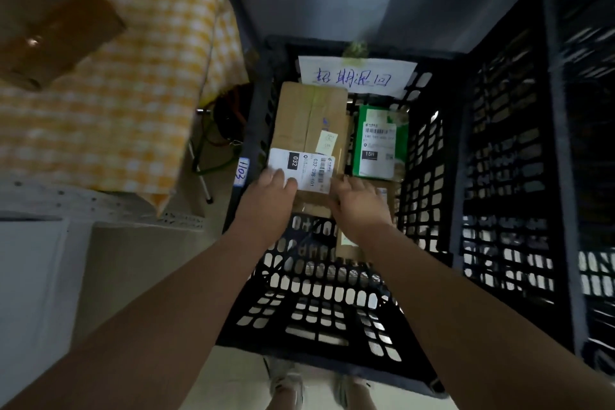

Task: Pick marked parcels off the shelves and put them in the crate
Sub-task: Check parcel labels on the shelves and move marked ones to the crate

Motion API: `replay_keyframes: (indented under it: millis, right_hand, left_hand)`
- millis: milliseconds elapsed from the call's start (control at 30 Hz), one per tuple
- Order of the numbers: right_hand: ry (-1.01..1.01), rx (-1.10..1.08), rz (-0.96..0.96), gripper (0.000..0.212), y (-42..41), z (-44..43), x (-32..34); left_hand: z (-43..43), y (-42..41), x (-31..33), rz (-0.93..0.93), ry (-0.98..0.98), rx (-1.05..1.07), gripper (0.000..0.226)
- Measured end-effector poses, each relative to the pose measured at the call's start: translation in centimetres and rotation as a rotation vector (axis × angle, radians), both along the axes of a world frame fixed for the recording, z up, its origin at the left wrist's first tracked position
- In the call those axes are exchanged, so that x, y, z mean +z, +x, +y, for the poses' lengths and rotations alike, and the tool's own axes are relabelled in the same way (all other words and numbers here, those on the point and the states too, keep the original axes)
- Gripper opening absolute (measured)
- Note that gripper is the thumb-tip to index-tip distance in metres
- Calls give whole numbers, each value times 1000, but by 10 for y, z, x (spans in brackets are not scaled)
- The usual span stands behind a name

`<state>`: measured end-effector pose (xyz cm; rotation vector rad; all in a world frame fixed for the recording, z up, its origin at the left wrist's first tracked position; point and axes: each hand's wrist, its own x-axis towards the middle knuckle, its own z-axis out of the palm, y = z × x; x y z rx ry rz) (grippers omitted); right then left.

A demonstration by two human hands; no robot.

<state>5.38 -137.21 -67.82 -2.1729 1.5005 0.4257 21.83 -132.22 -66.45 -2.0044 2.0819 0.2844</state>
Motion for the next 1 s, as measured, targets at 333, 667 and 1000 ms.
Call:
replay_keyframes:
  millis: [333, 667, 1000]
  right_hand:
    - [-191, 235, 21, 42, -11, 37, 179]
    - [-416, 633, -382, 40, -45, 155, 354]
    - [-454, 961, -755, 37, -19, 307, 480]
  left_hand:
    - [77, -8, 186, -89, -168, 110, 48]
    - [237, -89, 363, -171, -451, 347, 35]
    - [436, -110, 487, -361, -594, 681, 40]
